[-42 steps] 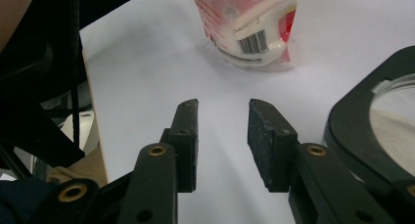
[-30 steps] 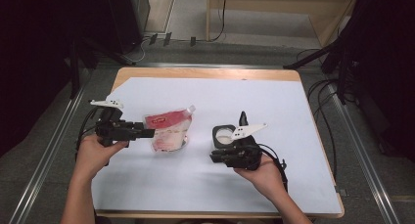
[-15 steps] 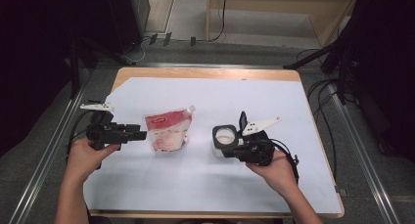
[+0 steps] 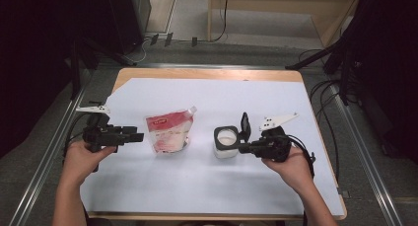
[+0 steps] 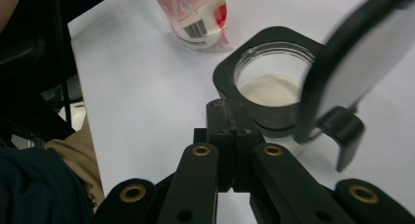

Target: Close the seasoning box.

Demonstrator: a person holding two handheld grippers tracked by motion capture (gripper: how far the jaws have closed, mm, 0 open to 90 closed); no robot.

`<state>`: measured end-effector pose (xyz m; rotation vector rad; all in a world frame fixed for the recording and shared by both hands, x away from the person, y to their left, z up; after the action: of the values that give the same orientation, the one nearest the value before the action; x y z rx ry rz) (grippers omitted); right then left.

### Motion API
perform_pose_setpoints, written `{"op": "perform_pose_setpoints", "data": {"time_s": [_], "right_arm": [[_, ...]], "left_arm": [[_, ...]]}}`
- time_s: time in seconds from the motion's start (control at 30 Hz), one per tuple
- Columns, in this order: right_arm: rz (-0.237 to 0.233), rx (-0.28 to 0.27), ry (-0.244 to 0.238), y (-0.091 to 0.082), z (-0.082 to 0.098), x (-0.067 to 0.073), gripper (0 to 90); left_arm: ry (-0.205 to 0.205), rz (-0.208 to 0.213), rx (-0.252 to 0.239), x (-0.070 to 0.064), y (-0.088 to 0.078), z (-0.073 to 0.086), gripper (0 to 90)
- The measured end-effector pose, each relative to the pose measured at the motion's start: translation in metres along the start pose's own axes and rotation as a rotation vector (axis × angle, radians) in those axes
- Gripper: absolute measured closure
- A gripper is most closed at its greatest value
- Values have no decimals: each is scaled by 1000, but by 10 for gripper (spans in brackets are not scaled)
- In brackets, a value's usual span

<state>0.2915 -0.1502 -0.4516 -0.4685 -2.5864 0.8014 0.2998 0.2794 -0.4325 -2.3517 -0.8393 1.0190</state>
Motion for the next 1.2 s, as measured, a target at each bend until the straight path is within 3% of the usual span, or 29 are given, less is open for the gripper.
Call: {"op": "perform_pose_setpoints", "data": {"time_s": [0.3,0.5,0.67,1.2], "right_arm": [[4,1,21,-22,6,-15,900],[80,-13,78,-31,11,-30,900],[105,-42,118,-25,11,-38,900],[139,-50,143,-3,1,-45,900]], "left_arm": [[-14,-34,-13,7,1,2,425],[-2,-41,-11,9,6,4,433],[-1,-42,-6,11,10,5,428],[-4,-47,4,13,15,6,413]]}}
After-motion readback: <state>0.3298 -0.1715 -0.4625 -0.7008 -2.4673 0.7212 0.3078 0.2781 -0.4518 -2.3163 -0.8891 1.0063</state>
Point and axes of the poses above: each handheld gripper's, and its own axes: y roughly forward along the jaws, z roughly out of its underside, x roughly to its left, the point moved 4 cm from there along y, roughly forward along the jaws, and after that the axes turned 4 degrees about -y, right-handed, at the moved point
